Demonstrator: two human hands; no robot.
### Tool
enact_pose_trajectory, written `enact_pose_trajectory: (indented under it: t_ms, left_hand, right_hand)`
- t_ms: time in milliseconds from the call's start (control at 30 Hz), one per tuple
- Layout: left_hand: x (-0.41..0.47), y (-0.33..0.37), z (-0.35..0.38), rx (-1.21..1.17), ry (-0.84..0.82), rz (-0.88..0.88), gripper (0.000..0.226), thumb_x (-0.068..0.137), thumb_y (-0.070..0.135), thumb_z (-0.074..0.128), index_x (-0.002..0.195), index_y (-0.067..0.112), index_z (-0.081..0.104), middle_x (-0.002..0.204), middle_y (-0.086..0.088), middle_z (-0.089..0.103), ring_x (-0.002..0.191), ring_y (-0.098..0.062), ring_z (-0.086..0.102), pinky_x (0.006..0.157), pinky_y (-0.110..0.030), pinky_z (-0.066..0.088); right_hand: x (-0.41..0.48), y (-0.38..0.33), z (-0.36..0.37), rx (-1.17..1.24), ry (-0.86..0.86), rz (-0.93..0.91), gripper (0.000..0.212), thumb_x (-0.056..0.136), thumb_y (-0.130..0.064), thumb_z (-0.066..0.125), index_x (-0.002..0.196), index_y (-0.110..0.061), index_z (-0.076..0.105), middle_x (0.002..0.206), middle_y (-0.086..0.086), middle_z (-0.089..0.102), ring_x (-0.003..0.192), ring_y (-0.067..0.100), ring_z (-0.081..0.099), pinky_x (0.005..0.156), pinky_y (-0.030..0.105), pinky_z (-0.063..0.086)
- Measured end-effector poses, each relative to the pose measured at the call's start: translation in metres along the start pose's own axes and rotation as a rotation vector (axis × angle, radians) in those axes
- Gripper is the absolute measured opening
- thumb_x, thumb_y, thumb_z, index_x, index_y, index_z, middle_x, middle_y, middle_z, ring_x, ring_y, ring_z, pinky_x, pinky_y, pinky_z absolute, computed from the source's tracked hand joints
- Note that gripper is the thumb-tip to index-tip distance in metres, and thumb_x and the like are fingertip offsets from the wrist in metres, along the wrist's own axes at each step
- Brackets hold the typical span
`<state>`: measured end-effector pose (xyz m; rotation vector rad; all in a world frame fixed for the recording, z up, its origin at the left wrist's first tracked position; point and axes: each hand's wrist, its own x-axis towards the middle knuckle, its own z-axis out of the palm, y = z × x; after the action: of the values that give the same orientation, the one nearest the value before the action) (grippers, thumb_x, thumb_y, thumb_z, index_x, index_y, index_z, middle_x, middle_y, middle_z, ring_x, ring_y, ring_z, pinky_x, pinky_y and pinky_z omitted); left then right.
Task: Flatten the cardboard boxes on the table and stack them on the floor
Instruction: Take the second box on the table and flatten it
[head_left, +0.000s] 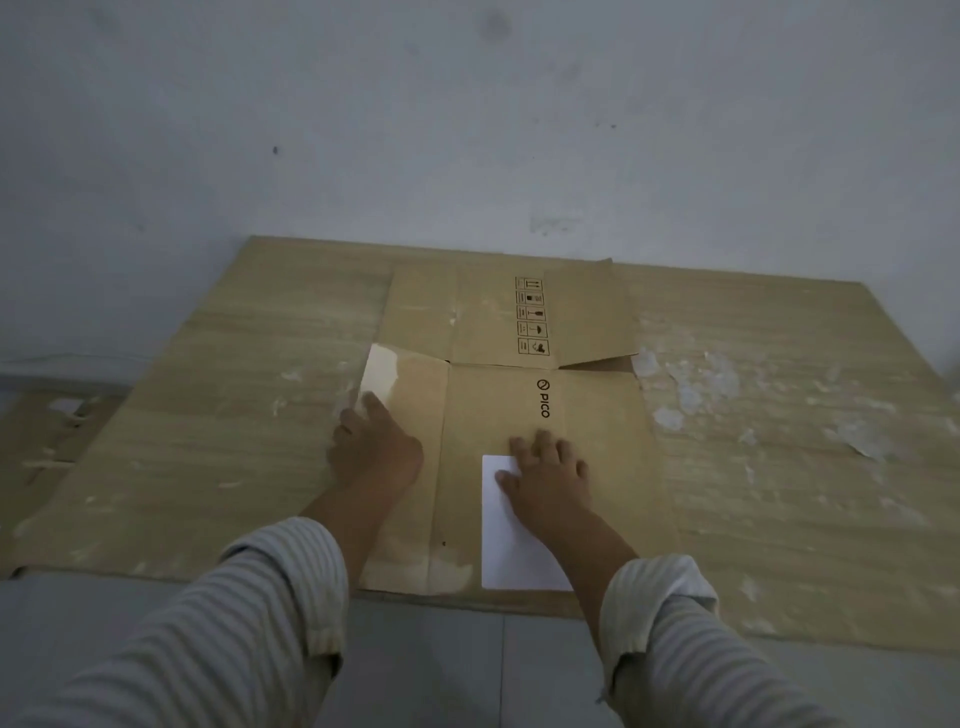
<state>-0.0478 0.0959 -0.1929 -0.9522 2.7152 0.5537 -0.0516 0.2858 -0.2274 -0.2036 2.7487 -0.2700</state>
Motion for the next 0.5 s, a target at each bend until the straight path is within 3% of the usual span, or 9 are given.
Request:
enact_pose_trajectory:
  t_ms: [100, 200, 300, 500]
  left_hand:
    - [0.01, -0.001, 0.025, 0.141, -0.063, 0.084, 0.075, 0.091, 0.052, 0.037, 0.153, 0.022, 0.007, 0.161, -0.018, -0.002, 0.147, -0.04, 0.002, 0.114, -0.059, 0.012]
    - [0.014, 0.006, 0.047, 0.166, -0.081, 0.284, 0.07, 0.095, 0.056, 0.024, 0.154, 0.025, 0.002, 0.163, -0.012, -0.011, 0.148, -0.037, -0.013, 0.115, -0.06, -0.003]
    - [0.019, 0.018, 0.062, 0.162, -0.001, 0.454, 0.065, 0.096, 0.054, 0.021, 0.154, 0.028, 0.009, 0.164, -0.007, -0.002, 0.15, -0.032, -0.008, 0.117, -0.056, -0.005]
    - [0.038, 0.034, 0.074, 0.16, 0.048, 0.551, 0.061, 0.097, 0.049, 0.022, 0.154, 0.03, 0.011, 0.164, -0.002, 0.001, 0.151, -0.027, -0.005, 0.117, -0.052, -0.008]
  right_hand:
    - [0.009, 0.001, 0.006, -0.024, 0.035, -0.004, 0.059, 0.098, -0.051, 0.03, 0.151, -0.028, 0.018, 0.161, 0.008, 0.005, 0.146, 0.035, 0.005, 0.117, 0.051, 0.009]
    - [0.015, 0.002, 0.013, -0.008, 0.081, -0.007, 0.06, 0.096, -0.053, 0.019, 0.151, -0.029, 0.017, 0.162, 0.008, 0.004, 0.147, 0.035, 0.002, 0.118, 0.051, 0.003]
    - [0.022, 0.0, 0.02, 0.011, 0.149, -0.017, 0.08, 0.08, -0.057, -0.005, 0.151, -0.03, 0.017, 0.162, 0.007, 0.005, 0.148, 0.033, 0.001, 0.118, 0.048, 0.0]
    - [0.057, -0.001, 0.015, -0.019, 0.211, -0.076, 0.07, 0.088, -0.053, 0.006, 0.151, -0.026, 0.022, 0.162, 0.007, 0.011, 0.149, 0.031, 0.005, 0.117, 0.049, 0.003]
